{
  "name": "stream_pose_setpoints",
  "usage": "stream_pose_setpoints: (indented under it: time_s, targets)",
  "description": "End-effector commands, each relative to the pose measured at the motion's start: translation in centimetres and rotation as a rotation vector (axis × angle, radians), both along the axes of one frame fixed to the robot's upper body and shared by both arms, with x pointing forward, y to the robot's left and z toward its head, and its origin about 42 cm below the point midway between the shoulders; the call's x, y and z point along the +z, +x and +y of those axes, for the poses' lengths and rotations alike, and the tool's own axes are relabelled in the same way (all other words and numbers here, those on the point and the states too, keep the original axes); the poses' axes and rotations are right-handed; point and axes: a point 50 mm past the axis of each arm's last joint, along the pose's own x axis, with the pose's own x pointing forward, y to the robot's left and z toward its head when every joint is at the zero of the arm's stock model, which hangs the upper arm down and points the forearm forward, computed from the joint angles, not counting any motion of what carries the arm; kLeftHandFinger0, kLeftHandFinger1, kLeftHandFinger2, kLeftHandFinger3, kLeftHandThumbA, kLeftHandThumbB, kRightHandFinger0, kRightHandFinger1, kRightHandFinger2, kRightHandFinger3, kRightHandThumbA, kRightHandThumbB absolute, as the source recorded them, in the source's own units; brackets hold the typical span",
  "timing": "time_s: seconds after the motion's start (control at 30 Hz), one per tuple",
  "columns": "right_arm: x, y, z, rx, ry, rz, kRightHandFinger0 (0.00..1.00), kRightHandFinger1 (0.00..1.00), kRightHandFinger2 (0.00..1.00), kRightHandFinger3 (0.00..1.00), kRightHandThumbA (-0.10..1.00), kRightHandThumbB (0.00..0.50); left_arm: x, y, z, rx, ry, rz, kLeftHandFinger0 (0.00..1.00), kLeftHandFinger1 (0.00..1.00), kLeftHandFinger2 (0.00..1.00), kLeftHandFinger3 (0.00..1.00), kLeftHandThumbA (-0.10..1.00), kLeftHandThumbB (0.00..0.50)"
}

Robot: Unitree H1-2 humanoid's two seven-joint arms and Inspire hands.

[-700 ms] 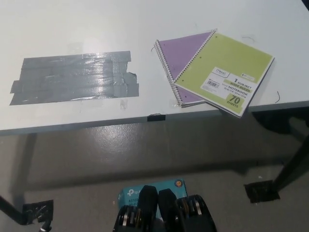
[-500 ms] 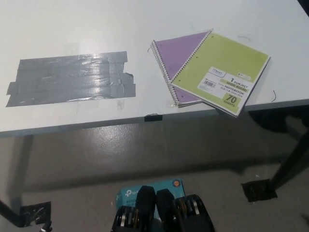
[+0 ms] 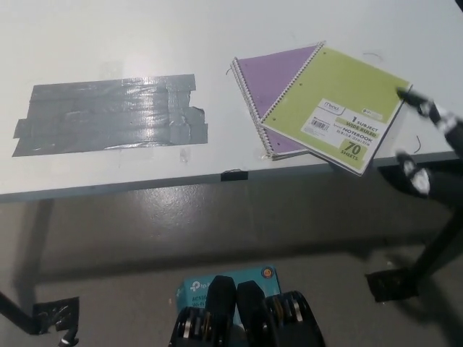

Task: The robot uses its right hand to align two notebooks stacked together until they are fully overlapped

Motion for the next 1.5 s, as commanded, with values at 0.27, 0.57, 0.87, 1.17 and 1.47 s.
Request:
stream_pose_setpoints:
  time_s: [0.27, 0.57, 0.87, 1.17, 1.47]
  targets:
    - [10.2, 9.7, 3.8, -0.039, 0.041, -0.036, 0.99, 1.0, 1.0, 1.0, 0.47, 0.165, 1.8, 0.5, 0.8, -0.067, 0.027, -0.015, 0.55, 0.5, 0.6, 1.0, 1.0, 0.5]
    - [10.9, 14.9, 7.5, -0.153, 0.053, 0.027, 1.0, 1.0, 1.0, 1.0, 0.41, 0.168, 1.8, 0.6, 0.3, -0.08, 0.037, -0.022, 0.6, 0.51, 0.59, 1.0, 1.0, 0.5]
    - [6.8, 17.6, 9.9, -0.325, 0.171, 0.139, 1.0, 1.0, 1.0, 1.0, 0.5, 0.159, 1.2, 0.7, -0.4, -0.113, 0.031, -0.01, 0.58, 0.53, 0.63, 1.0, 1.0, 0.5]
    - [1.1, 18.8, 11.9, -0.53, -0.037, 0.196, 1.0, 1.0, 1.0, 1.0, 1.0, 0.199, 0.8, 0.5, -0.8, -0.118, 0.019, 0.004, 0.57, 0.52, 0.63, 1.0, 1.0, 0.5]
    - [-2.7, 18.3, 11.9, -0.623, -0.099, 0.217, 1.0, 1.0, 1.0, 1.0, 1.0, 0.262, 0.8, 0.5, -1.1, -0.136, 0.026, 0.006, 0.6, 0.53, 0.62, 1.0, 1.0, 0.5]
